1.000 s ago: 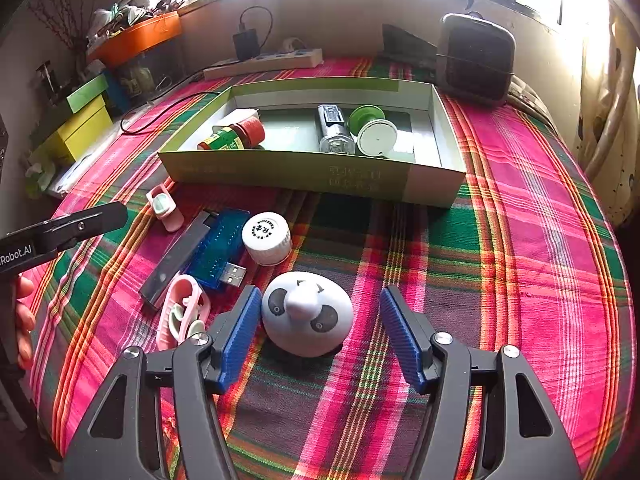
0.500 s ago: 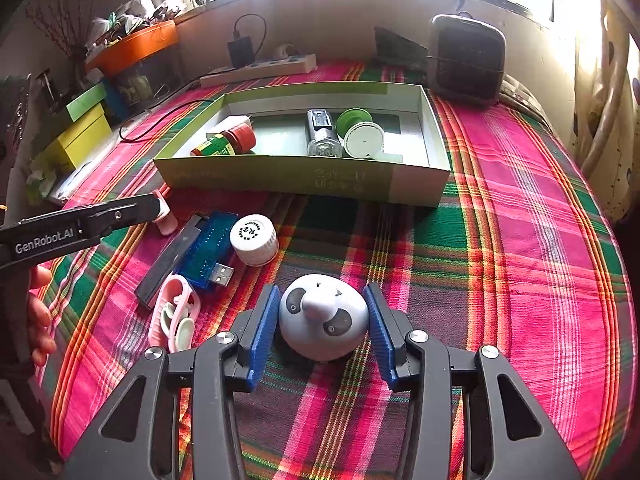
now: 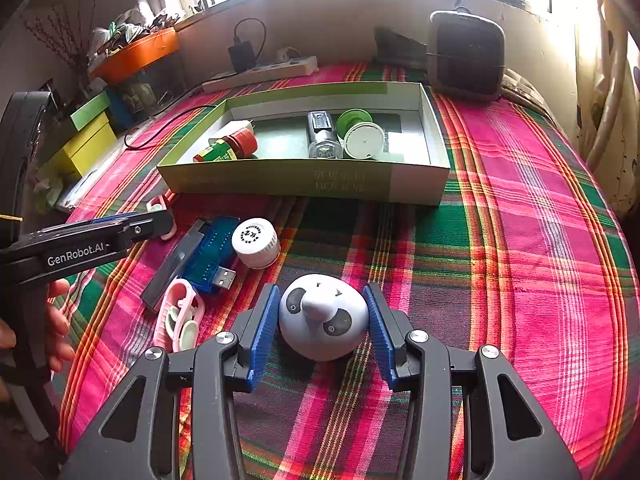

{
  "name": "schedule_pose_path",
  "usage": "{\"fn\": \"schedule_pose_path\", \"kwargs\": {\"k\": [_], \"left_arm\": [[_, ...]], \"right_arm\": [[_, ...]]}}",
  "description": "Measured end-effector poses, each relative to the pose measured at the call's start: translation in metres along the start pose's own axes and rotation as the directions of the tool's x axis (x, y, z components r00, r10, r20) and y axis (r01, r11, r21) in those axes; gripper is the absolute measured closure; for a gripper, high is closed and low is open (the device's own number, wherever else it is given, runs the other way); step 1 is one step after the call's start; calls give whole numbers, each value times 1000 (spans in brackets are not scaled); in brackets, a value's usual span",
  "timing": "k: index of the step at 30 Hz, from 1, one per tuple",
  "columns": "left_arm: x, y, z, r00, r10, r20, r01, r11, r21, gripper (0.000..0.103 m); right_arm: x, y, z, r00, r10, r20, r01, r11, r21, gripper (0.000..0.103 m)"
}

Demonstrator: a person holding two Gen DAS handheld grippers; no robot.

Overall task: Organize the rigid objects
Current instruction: 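Close the left tool on the pink-and-white holder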

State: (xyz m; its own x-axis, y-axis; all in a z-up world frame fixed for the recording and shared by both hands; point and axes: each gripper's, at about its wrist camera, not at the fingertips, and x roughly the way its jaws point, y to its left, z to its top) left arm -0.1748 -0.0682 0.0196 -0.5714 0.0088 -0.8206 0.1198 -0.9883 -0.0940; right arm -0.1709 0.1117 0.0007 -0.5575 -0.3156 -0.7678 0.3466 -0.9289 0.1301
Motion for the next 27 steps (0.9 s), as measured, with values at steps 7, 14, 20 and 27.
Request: {"fn": "schedule_pose_path", "kwargs": {"k": [7,14,20,27], "left_arm": [[-6,12,-6,1000,29,12,-29,1000,-8,55],[-1,19,-8,1000,-9,-10,9,1000,-19,55],[5,14,-3,1000,-11,-2,11,1000,14,55],[12,14,6,1000,-2,12,1,1000,31,55]], "right_arm": [[1,-1,0,1000,-3,-1,3,1000,-3,58],[1,2,0,1000,-18,-3,18,1000,-13,58],[1,2,0,1000,-23,-4,23,1000,-18,58],[1,4,0,999,-33,-5,32,999,-23,58]]}}
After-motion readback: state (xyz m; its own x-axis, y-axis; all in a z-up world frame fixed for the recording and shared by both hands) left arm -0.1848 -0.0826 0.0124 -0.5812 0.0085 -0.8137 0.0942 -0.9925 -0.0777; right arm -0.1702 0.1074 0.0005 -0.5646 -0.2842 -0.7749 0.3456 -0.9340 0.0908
